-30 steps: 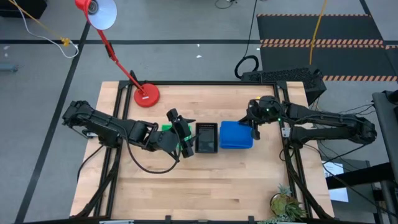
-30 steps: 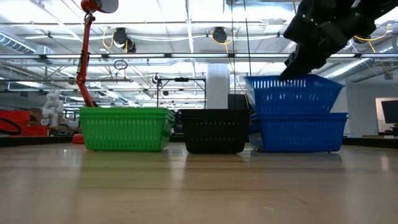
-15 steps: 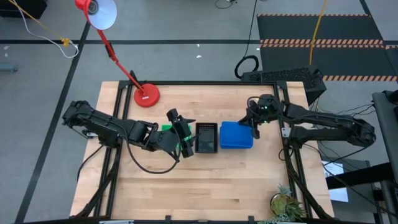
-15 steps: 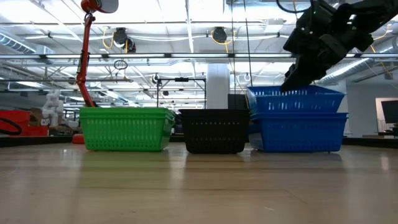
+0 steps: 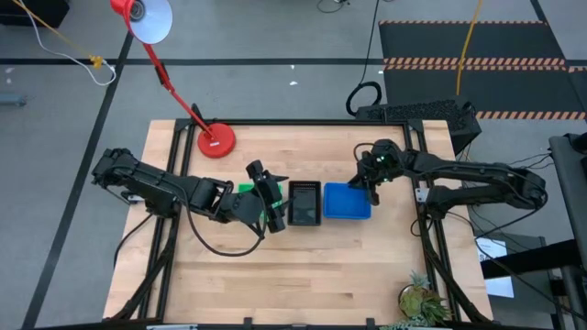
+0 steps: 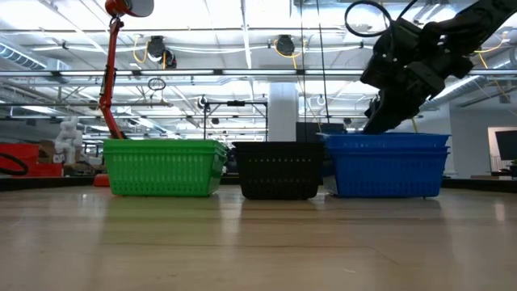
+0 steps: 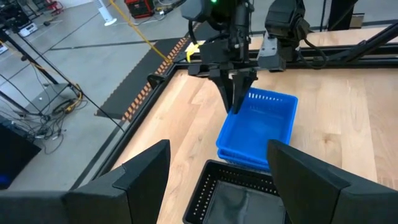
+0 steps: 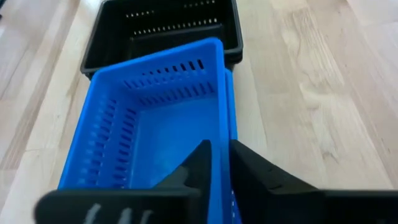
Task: Stack baskets by color
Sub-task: Stack the bottom blue bin on the top blue bin, then return to Home Position
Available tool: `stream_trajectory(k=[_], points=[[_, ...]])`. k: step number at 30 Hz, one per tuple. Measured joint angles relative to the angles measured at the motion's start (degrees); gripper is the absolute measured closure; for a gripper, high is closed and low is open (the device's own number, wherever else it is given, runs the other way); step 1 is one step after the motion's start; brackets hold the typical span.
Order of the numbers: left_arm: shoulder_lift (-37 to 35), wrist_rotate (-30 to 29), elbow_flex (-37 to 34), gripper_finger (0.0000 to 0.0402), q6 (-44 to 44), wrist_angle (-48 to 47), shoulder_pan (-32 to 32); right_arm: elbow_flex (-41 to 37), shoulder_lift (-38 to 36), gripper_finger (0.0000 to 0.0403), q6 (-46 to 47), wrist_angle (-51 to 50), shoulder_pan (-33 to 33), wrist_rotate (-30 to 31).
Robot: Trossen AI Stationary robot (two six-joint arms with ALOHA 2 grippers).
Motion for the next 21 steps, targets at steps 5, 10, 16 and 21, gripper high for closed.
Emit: stream_trajectory(k=[5,10,16,21], points=[[0.0,0.5,0.0,0.0133,0.0,0.0,0.0,0.0,0.3,0.0319,0.1,0.5,0.0,0.0],[0.0,0.9,0.0,0.0133,0.0,0.0,0.0,0.0,0.3,0.0295,0.5,0.5,0.0,0.0],[0.0,-0.5,0.0,0.0133,0.9,-0.1,0.0,0.0,-1.6,0.0277,1.4,0.7,0.1,0.2],[-0.1,-2.1,0.0,0.0133,1.0,-2.7,0.2,0.0,-7.9,0.0271,2.9,1.8,0.2,0.4]])
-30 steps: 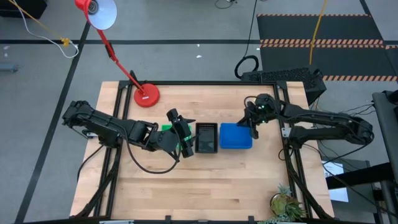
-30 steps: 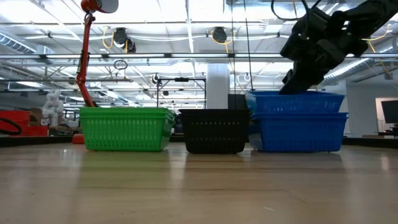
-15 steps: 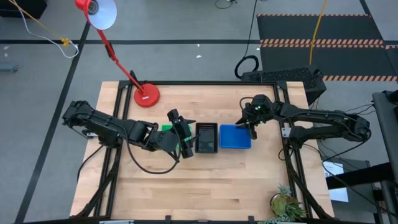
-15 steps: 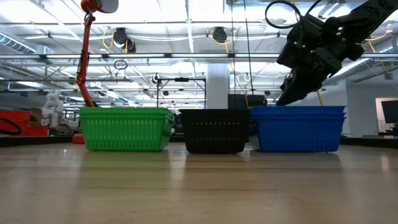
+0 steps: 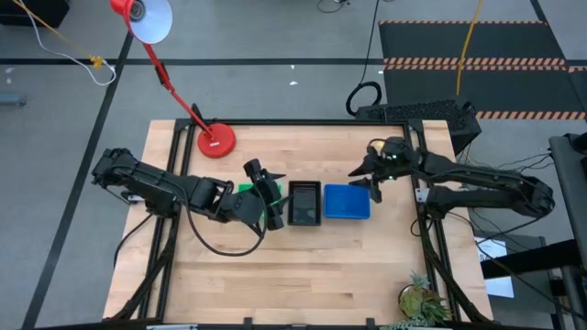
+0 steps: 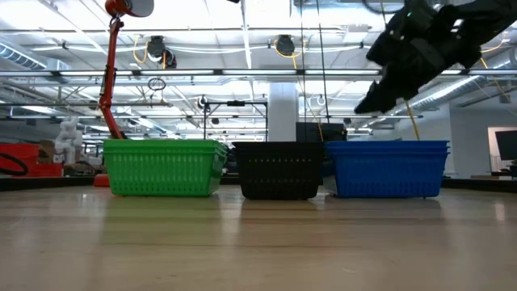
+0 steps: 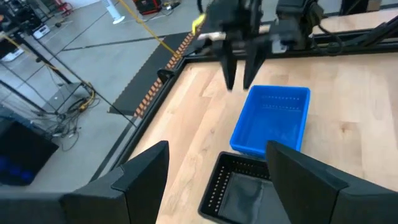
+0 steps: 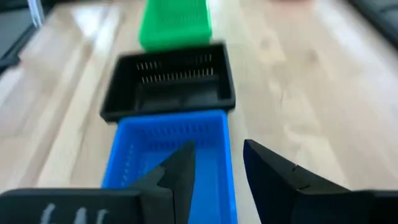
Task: Stack baskets by color
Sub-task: Return to Home Position
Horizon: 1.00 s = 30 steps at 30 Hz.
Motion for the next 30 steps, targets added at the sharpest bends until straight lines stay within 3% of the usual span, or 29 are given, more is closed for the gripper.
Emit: stream_trajectory(k=[5,13,19,26,30], points=[[-0.1,-0.2,0.0,0.0153,-1.3,-1.8,1.1,0.0,-7.4,0.0278,-0.8,-0.3,0.0,0.0],[-0.2,-0.2,-1.9,0.0268,-2.2,-2.6,1.3,0.0,-16.9,0.0334,-1.4,-1.6,2.5,2.1],[-5.9,1.0,-12.2,0.0337,-2.2,4.6,1.7,-3.4,-22.1,0.0397,-1.5,-1.1,7.7,9.7],[-17.1,7.4,-28.4,0.0375,1.5,21.5,0.1,-12.6,-27.2,0.0396,1.4,5.3,12.7,16.8],[-23.0,7.6,-37.7,0.0394,3.4,30.1,-2.0,-18.3,-29.0,0.0402,2.9,10.1,15.0,19.9]])
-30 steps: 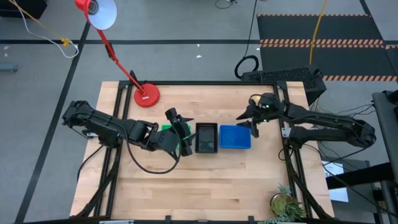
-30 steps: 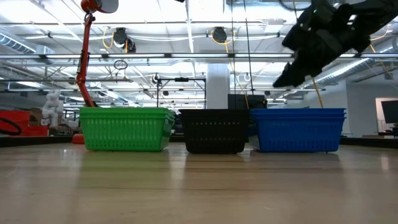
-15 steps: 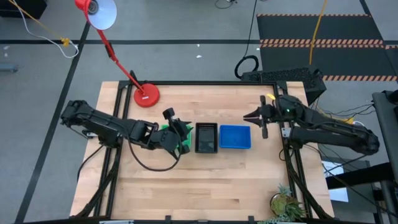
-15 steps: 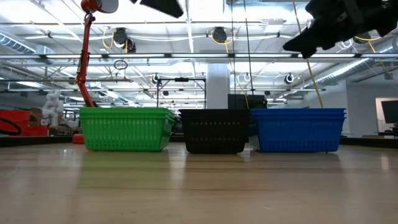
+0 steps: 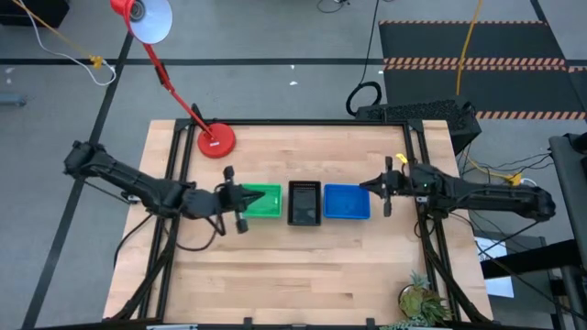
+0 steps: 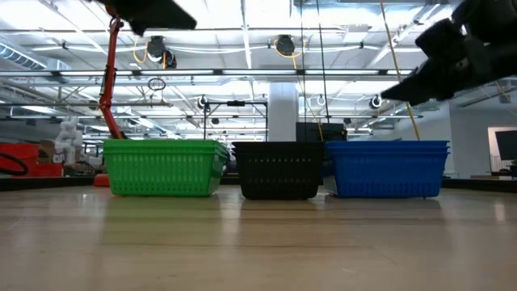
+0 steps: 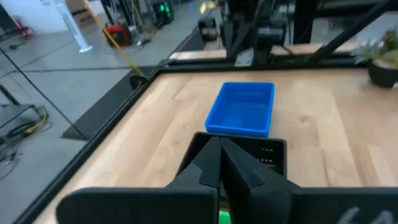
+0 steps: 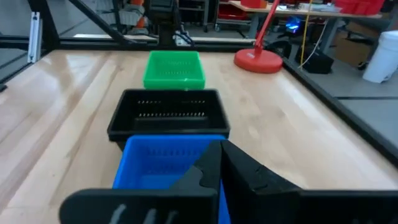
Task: Stack baskets by color
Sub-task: Return to Home Position
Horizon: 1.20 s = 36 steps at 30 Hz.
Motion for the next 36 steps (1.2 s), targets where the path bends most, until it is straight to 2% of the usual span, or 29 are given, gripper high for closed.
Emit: stream_trajectory(k=[5,9,11,16,22,26,31,36], points=[[-4.8,0.1,-10.2,0.0392,-2.4,6.9,-0.7,-6.0,-0.8,0.0402,2.1,5.5,3.2,4.0],[-6.2,0.0,-18.3,0.0392,-2.3,16.9,-0.6,-10.5,-0.7,0.0402,3.9,11.6,5.9,7.5],[-6.2,0.0,-22.2,0.0398,-2.2,22.3,-0.7,-10.4,-0.8,0.0402,5.1,8.3,7.2,9.8],[-6.2,-0.1,-29.2,0.0392,-4.1,31.8,-1.0,-10.5,-0.7,0.0403,7.6,7.1,11.5,10.1],[-7.3,-0.2,-34.8,0.0398,-4.8,37.9,-2.9,-10.5,-1.1,0.0403,6.9,7.2,17.3,20.4],[-9.9,-0.8,-38.5,0.0394,-5.3,40.3,-4.5,-10.6,-1.7,0.0403,5.2,7.8,20.1,24.8],[-12.9,-1.4,-40.7,0.0396,-4.6,40.7,-6.8,-10.6,-2.8,0.0403,4.4,8.1,21.7,25.1],[-14.7,-1.2,-40.7,0.0396,3.9,40.8,-7.4,-10.7,-4.2,0.0403,3.8,8.5,22.9,25.0]])
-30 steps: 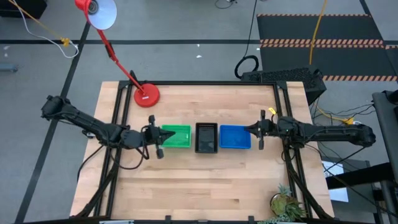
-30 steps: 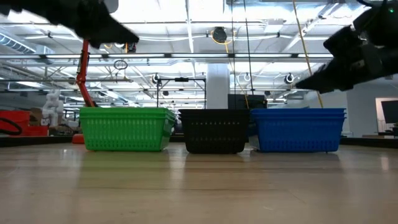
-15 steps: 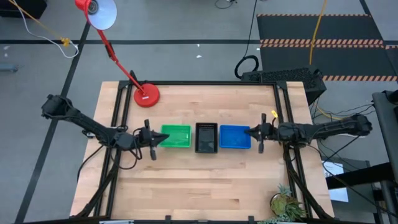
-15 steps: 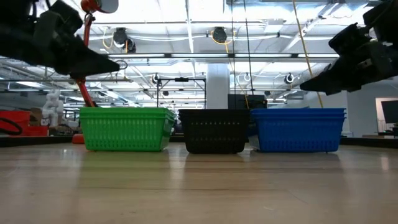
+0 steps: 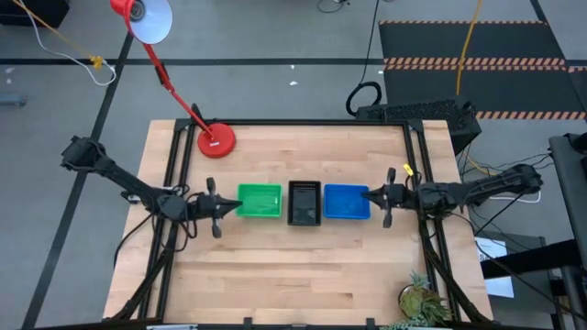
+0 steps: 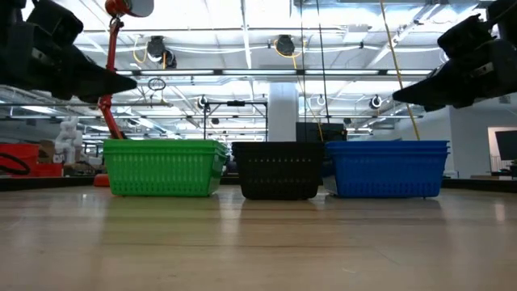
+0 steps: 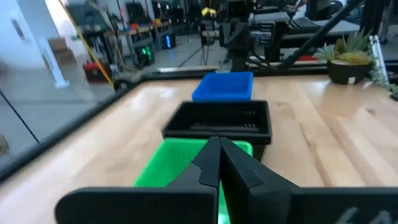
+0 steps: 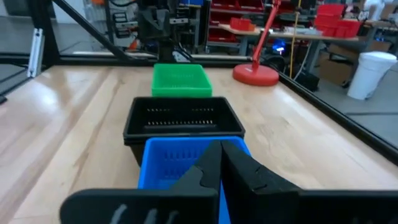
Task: Stack baskets by color
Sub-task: Return to Home Position
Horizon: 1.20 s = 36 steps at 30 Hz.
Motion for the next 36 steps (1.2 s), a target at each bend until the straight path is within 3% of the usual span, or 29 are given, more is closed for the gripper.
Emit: stream_trajectory(k=[8,18,25,36], points=[[-10.1,5.5,0.0,0.0396,8.0,-2.9,3.1,0.0,-4.7,0.0403,-2.9,0.2,0.8,-0.2],[-22.0,5.7,0.0,0.0398,4.5,-18.3,4.0,-0.1,-15.2,0.0403,-7.6,-5.1,0.8,-0.3],[-25.1,5.7,0.0,0.0394,4.3,-21.3,4.0,-0.1,-18.5,0.0403,-9.2,-6.1,0.6,-6.1],[-26.3,5.6,0.0,0.0398,4.5,-22.0,4.0,-0.1,-18.5,0.0403,-10.6,-5.0,-3.9,-6.3]])
